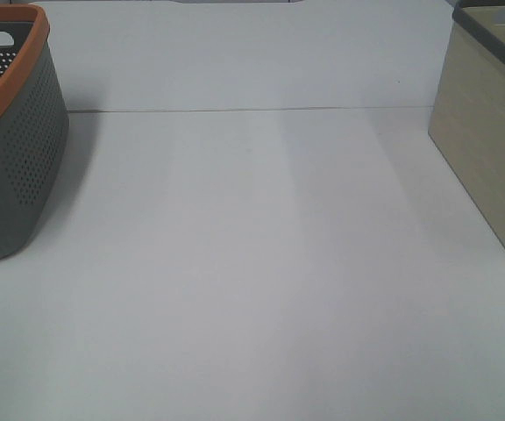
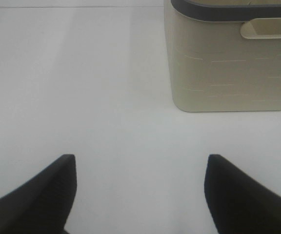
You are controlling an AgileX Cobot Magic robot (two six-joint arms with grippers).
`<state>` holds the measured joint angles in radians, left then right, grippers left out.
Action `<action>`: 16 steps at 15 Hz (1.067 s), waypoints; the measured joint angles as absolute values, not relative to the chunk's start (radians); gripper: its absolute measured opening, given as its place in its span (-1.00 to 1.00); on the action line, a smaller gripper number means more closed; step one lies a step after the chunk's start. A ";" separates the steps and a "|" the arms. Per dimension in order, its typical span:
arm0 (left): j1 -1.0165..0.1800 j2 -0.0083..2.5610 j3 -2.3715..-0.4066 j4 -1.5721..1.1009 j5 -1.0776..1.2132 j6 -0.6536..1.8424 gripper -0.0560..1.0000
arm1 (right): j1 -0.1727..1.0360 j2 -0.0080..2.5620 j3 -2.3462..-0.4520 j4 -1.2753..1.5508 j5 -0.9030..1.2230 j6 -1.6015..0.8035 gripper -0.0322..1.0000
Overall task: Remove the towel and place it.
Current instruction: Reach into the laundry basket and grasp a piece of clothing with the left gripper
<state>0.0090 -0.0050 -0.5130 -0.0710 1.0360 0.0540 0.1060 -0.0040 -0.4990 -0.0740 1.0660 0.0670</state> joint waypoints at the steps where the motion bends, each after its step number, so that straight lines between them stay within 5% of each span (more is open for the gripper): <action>1: 0.009 -0.005 -0.524 -0.066 1.036 0.054 0.49 | 0.106 -0.004 -0.499 -0.074 1.066 0.067 0.48; 8: 0.009 0.226 -0.650 0.062 0.920 -0.081 0.49 | 0.106 -0.004 -0.499 -0.074 1.066 0.067 0.48; 16: 0.009 0.909 -0.956 0.186 0.749 -0.379 0.49 | 0.106 -0.004 -0.499 -0.074 1.066 0.067 0.48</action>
<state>0.0090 0.9090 -0.9560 0.1860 0.7490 -0.3790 0.1060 -0.0040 -0.4990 -0.0740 1.0660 0.0670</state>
